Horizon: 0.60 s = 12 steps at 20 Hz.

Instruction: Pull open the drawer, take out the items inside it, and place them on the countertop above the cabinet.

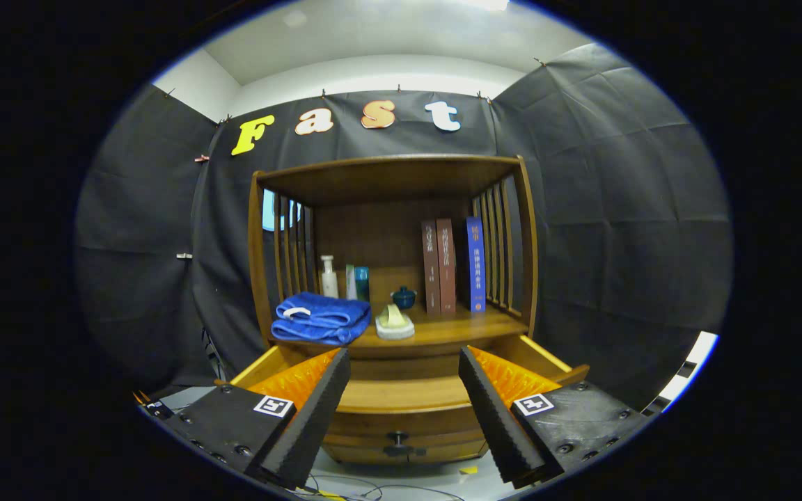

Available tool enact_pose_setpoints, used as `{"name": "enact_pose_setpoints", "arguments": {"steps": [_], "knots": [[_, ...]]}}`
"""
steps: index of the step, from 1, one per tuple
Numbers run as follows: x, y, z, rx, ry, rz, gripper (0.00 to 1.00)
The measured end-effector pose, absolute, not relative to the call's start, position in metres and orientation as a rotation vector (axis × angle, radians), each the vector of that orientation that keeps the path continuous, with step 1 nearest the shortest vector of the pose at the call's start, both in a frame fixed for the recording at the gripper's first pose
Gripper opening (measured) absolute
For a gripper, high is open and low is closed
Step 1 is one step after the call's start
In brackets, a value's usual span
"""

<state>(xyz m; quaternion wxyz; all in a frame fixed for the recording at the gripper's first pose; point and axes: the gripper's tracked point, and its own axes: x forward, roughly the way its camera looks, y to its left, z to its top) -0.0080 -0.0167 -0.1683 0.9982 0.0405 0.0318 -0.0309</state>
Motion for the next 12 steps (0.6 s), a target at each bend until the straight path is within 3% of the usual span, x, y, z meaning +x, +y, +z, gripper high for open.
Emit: {"name": "enact_pose_setpoints", "arguments": {"steps": [12], "knots": [[-0.016,-0.024,-0.255,0.14,0.08,-0.059,0.99]]}}
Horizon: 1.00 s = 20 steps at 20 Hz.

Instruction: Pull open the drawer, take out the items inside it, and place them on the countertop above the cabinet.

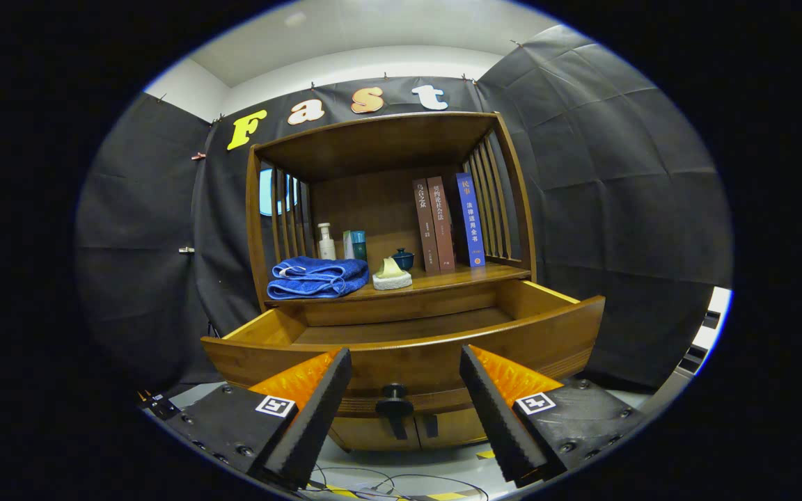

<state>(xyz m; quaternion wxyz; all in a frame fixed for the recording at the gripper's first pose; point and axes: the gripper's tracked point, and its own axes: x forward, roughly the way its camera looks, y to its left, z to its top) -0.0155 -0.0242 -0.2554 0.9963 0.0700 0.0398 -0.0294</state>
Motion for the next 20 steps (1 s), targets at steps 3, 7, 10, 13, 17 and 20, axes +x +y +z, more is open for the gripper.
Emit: {"name": "enact_pose_setpoints", "arguments": {"steps": [3,7,10,13,17,20], "knots": [[-0.009,-0.02,-0.277,0.114,0.131,-0.052,0.99],[0.011,-0.01,-0.296,0.099,0.17,-0.032,1.0],[0.027,-0.006,-0.31,0.088,0.209,-0.026,1.0],[0.034,-0.006,-0.314,0.046,0.249,-0.033,1.0],[0.041,-0.007,-0.314,0.076,0.213,-0.033,0.99],[0.053,-0.008,-0.313,0.091,0.214,-0.028,0.99]]}}
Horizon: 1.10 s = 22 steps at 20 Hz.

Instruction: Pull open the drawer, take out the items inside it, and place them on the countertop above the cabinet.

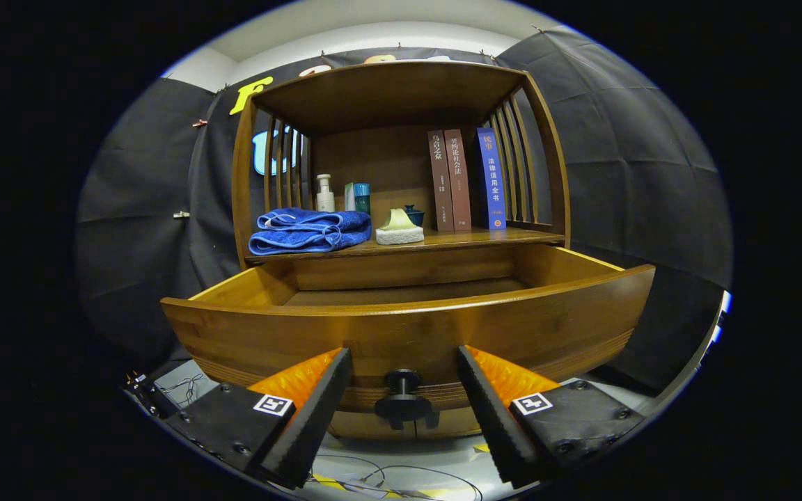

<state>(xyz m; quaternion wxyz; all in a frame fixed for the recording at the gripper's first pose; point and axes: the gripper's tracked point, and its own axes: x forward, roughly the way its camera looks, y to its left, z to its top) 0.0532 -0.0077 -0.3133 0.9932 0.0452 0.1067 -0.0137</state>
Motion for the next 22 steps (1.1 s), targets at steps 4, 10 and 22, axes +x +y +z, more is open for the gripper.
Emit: {"name": "enact_pose_setpoints", "arguments": {"steps": [4,10,22], "knots": [[0.08,-0.009,-0.305,0.091,0.206,-0.03,0.99],[0.116,-0.008,-0.309,0.062,0.237,-0.029,0.99],[0.199,-0.011,-0.317,0.084,0.23,-0.004,0.99]]}}
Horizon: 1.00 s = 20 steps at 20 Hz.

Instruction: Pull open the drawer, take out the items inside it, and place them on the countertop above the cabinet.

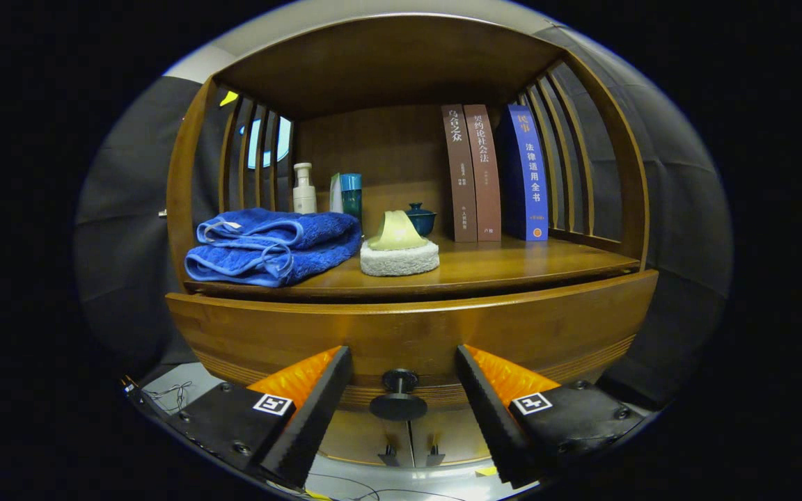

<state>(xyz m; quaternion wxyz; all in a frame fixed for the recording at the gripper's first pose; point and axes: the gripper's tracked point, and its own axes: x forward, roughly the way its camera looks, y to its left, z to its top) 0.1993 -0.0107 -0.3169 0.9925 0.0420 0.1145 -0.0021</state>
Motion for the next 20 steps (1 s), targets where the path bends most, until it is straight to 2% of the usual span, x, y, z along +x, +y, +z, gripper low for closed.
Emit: {"name": "enact_pose_setpoints", "arguments": {"steps": [11,12,20], "knots": [[0.209,-0.011,-0.31,0.144,0.218,-0.015,0.98],[0.207,-0.01,-0.307,0.138,0.221,-0.01,1.0],[0.159,-0.026,-0.231,0.138,0.149,-0.03,1.0]]}}
